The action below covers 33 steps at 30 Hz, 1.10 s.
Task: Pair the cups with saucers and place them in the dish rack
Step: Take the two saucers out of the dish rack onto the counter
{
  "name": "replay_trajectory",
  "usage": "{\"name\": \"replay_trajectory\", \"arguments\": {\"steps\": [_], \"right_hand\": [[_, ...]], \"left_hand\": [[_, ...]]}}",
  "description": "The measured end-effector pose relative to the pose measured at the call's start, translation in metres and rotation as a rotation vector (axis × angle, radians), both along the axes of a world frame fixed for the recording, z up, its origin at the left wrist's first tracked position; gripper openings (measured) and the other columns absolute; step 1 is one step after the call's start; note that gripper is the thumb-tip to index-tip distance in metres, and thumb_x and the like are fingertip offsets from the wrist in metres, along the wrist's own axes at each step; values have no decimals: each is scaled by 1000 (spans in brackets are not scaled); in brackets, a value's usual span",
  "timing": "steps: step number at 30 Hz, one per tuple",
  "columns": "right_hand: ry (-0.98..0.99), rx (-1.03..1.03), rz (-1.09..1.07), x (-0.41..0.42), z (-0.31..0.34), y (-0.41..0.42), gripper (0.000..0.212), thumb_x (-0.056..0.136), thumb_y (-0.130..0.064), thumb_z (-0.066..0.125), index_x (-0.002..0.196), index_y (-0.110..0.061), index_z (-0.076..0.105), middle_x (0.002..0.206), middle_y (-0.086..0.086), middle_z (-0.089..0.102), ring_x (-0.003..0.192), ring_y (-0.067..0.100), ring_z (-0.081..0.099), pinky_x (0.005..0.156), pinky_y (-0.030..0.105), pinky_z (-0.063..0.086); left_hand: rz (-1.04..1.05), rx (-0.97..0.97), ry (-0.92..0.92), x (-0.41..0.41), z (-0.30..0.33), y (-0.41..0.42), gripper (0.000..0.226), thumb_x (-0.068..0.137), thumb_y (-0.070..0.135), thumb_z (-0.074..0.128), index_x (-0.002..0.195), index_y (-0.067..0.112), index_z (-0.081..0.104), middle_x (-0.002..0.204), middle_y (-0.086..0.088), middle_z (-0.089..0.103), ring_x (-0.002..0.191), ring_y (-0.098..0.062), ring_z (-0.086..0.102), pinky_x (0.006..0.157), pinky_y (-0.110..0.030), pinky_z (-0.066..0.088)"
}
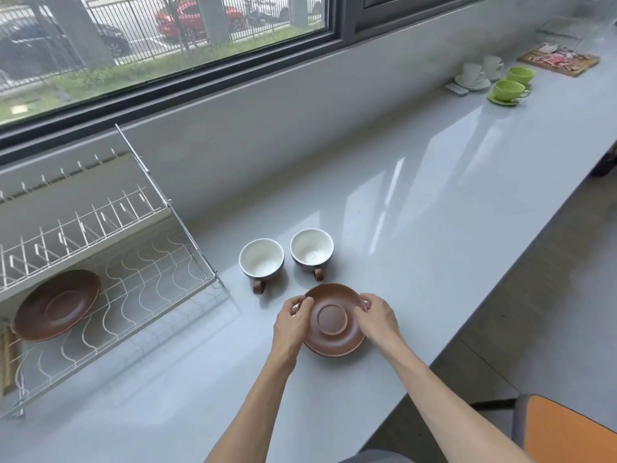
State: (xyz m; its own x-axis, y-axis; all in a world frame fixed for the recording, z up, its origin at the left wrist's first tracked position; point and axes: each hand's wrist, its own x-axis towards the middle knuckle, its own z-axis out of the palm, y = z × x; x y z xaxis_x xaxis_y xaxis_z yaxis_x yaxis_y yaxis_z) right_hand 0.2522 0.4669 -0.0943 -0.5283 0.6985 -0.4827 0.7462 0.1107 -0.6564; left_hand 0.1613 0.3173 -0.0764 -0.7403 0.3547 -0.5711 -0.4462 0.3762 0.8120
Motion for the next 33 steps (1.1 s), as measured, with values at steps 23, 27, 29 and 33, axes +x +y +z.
{"name": "replay_trajectory", "arguments": {"steps": [23, 27, 29, 33], "right_hand": [[-205, 209, 163, 2, 6, -9, 50, 97, -26, 48, 146, -18, 49, 142, 11, 55, 127, 33, 57, 102, 39, 47], [-306, 454, 299, -11, 20, -28, 44, 97, -20, 44, 140, -15, 52, 138, 12, 52, 127, 33, 54, 98, 40, 46], [-323, 551, 380, -20, 27, -40, 39, 98, -18, 44, 135, -14, 55, 135, 11, 54, 126, 31, 53, 97, 40, 46], [-299, 640, 560, -40, 38, -65, 36, 97, -21, 44, 128, -13, 60, 132, 11, 63, 122, 33, 60, 96, 39, 48]], "left_hand": [[-299, -116, 36, -7, 4, -24, 43, 91, 40, 61, 132, 26, 59, 134, -2, 60, 122, -19, 57, 98, -31, 46], [-438, -249, 109, -22, 12, -45, 47, 93, 41, 56, 138, 25, 55, 138, -6, 58, 124, -21, 57, 104, -32, 44], [-481, -313, 173, -28, 17, -57, 47, 95, 42, 53, 140, 26, 53, 143, -8, 55, 128, -22, 55, 106, -32, 43], [-588, -452, 285, -39, 27, -89, 47, 97, 43, 49, 142, 30, 51, 145, -7, 53, 132, -20, 52, 104, -32, 41]]}}
